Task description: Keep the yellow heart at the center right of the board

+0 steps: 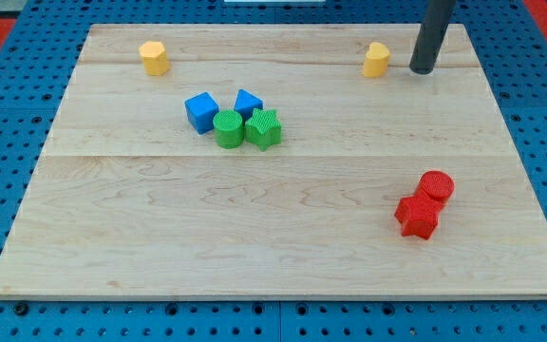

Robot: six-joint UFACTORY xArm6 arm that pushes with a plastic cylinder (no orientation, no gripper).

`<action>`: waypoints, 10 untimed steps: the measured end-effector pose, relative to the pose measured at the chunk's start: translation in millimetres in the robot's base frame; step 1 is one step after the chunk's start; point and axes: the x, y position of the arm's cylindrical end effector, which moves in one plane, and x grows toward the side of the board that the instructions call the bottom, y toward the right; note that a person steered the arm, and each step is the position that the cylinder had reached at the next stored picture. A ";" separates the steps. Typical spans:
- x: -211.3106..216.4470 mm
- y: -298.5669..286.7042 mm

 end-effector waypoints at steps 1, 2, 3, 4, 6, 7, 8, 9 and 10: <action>-12.8 -23.7; -20.6 -39.4; -31.0 -55.8; -37.1 -96.1; -22.8 -117.6; -13.8 -49.7; -7.5 -97.0; -17.5 -150.0; 18.4 -135.8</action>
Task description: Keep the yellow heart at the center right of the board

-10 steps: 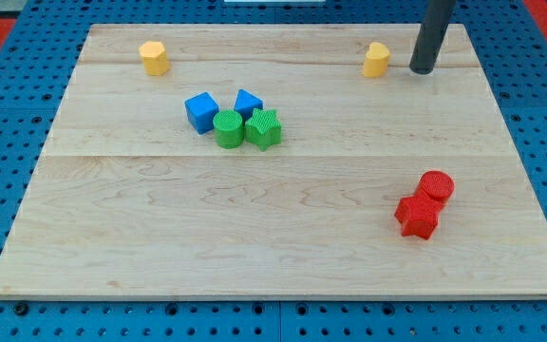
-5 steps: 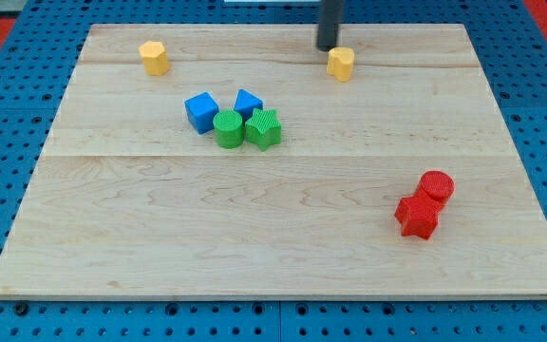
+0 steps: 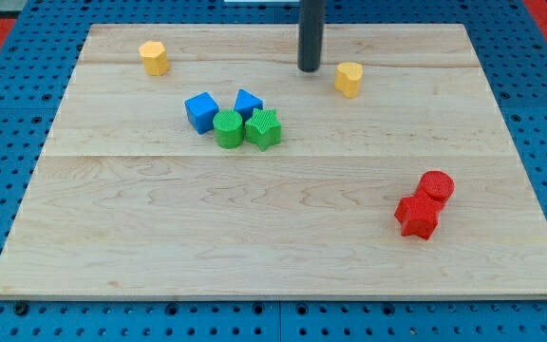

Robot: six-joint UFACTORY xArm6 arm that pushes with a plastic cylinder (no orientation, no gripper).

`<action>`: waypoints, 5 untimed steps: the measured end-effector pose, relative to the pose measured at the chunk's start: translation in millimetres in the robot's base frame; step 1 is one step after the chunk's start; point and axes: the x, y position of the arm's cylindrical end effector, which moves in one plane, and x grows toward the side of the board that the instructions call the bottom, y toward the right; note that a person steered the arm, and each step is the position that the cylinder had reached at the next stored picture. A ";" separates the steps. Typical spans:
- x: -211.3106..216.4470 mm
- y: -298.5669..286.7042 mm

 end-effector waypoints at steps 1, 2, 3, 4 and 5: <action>7.6 83.0; 23.1 105.7; 41.1 111.8; 37.3 89.2; 14.4 -30.0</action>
